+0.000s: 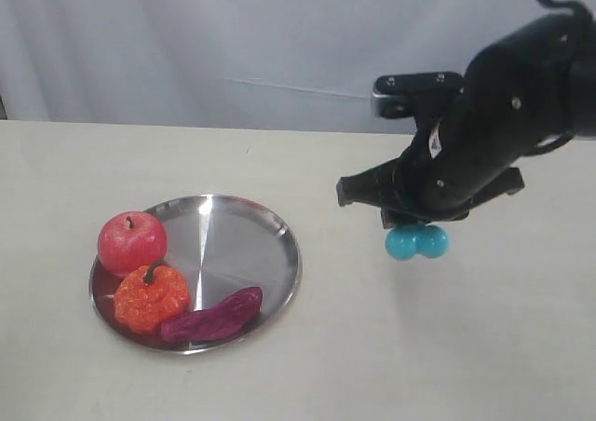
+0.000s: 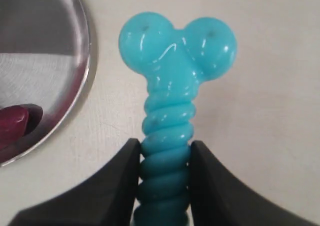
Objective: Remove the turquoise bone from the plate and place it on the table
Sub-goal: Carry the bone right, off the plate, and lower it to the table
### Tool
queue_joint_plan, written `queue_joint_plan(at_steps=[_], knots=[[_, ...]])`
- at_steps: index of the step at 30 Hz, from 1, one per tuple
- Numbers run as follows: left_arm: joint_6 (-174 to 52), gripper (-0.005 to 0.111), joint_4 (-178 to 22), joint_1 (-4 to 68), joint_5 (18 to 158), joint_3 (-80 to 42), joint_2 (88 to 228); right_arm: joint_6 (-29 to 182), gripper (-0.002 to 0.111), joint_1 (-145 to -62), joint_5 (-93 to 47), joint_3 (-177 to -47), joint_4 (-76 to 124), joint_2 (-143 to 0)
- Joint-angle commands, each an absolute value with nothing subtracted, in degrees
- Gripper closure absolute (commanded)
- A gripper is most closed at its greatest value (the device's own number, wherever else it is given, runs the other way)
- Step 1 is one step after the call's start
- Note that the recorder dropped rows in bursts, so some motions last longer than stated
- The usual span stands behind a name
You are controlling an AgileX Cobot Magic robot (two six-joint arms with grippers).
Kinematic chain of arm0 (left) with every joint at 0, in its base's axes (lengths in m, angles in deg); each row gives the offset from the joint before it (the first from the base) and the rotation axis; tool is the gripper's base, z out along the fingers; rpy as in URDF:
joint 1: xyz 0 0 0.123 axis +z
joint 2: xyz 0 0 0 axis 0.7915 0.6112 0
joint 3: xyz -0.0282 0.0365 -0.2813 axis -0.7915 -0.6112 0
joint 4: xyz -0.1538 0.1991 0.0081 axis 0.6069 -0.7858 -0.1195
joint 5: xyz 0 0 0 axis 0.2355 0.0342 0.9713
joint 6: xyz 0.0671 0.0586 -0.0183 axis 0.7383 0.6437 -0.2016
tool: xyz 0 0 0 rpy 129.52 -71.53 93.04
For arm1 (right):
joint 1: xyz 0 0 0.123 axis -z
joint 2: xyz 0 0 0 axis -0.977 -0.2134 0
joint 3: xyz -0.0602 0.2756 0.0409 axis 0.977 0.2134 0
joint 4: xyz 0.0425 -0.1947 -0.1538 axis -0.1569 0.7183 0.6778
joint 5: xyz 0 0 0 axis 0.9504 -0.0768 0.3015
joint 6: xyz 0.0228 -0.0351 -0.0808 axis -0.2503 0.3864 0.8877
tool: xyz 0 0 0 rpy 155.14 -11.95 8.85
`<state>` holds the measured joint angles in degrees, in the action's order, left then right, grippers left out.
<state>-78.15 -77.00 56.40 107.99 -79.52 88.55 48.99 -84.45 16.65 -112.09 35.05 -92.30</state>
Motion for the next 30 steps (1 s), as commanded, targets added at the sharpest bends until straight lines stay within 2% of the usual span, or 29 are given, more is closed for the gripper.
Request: queue_joint_plan(at_steps=[1,13,30], knots=[[-78.3,0.107,-76.8,56.1,107.7,-79.7,88.5,45.6,0.109,-83.3,4.2,-107.2,34.8,-94.8],[-78.3,0.107,-76.8,56.1,107.7,-79.7,88.5,41.7,0.109,-83.3,-5.8,-107.1,34.7,-106.4],[-78.3,0.107,-76.8,56.1,107.7,-79.7,88.5,41.1,0.109,-83.3,-11.6,-108.4,34.8,-111.6]])
